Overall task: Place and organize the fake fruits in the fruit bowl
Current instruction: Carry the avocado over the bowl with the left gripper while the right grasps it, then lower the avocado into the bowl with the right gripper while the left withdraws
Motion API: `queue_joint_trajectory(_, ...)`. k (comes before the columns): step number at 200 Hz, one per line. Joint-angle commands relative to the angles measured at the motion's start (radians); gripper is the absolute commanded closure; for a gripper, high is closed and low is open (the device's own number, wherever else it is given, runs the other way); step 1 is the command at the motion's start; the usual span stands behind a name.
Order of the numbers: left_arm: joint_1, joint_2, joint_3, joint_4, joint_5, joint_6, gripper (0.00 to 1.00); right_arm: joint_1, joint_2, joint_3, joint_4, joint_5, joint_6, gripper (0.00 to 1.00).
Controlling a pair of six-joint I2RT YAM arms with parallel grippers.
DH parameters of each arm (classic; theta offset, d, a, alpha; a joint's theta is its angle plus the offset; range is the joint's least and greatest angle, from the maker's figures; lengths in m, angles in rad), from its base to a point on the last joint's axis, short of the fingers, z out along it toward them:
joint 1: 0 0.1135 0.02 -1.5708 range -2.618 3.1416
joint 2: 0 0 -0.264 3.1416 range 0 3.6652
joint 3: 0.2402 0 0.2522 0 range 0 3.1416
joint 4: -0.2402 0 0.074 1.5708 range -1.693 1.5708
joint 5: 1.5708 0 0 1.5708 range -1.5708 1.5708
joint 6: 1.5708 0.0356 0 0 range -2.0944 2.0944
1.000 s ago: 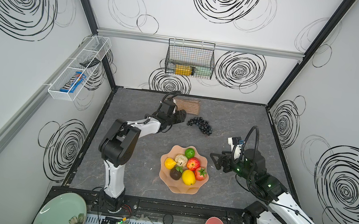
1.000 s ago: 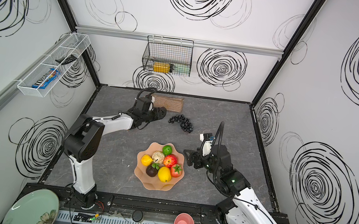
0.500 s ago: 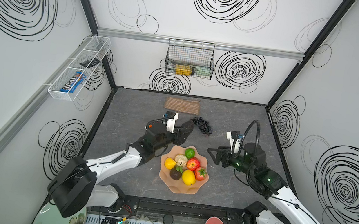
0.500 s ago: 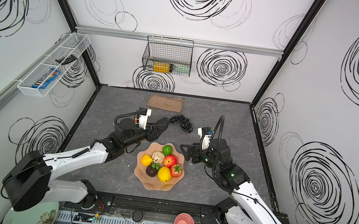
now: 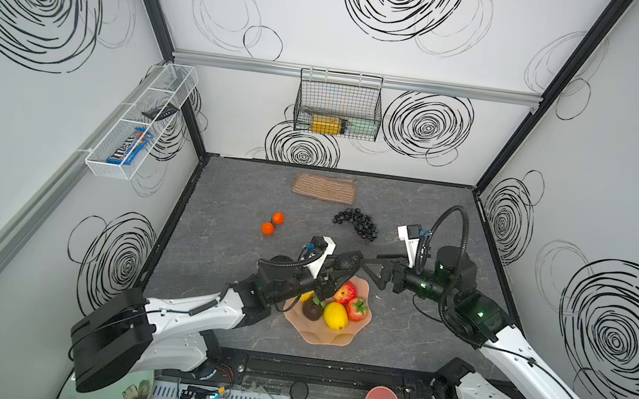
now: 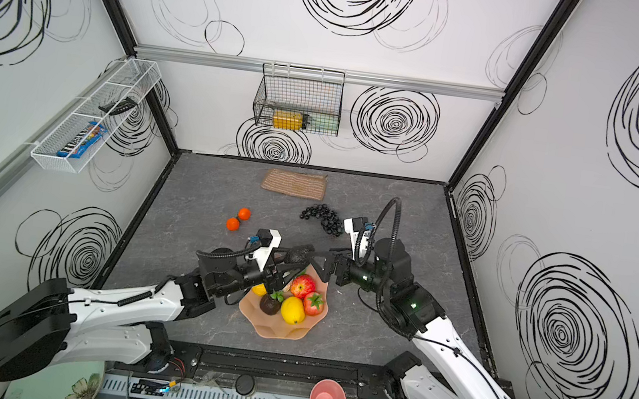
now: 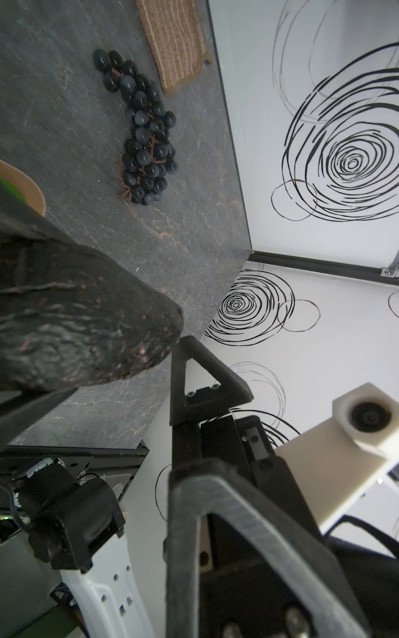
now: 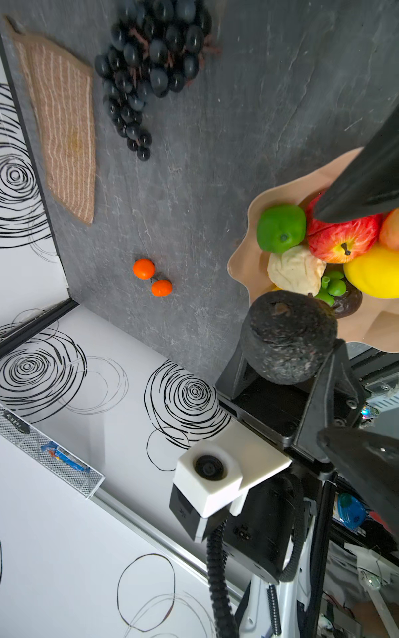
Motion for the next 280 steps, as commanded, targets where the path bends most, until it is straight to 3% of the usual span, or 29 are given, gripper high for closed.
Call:
queue_joint_trajectory(1,-0.024,0.016,-0.012,0.152,-0.018,0.081,0.47,0.029,0.010,0.036,-0.003,0.001,0.027,0.04)
queue_joint_trajectory(65,-0.109,0.070,0.009,0.162,-0.109,0.194,0.45,0.138,0.092,0.049,-0.025,0.056,0.030,0.11)
queue_joint_trajectory(150,-0.122,0.076,-0.016,0.174,-0.155,0.229,0.43,0.154,0.128,0.057,-0.046,0.071,0.004,0.34)
queue_joint_trajectory(188,-0.122,0.067,-0.025,0.175,-0.182,0.232,0.36,0.155,0.130,0.063,-0.043,0.074,-0.007,0.44)
queue_joint_trajectory(233,-0.120,0.011,-0.055,0.164,-0.212,0.209,0.17,0.156,0.131,0.080,-0.067,0.121,-0.033,0.46)
queue_joint_trajectory(280,-0.120,-0.157,-0.122,0.076,-0.260,0.109,0.13,0.159,0.135,0.096,-0.111,0.197,-0.081,0.46)
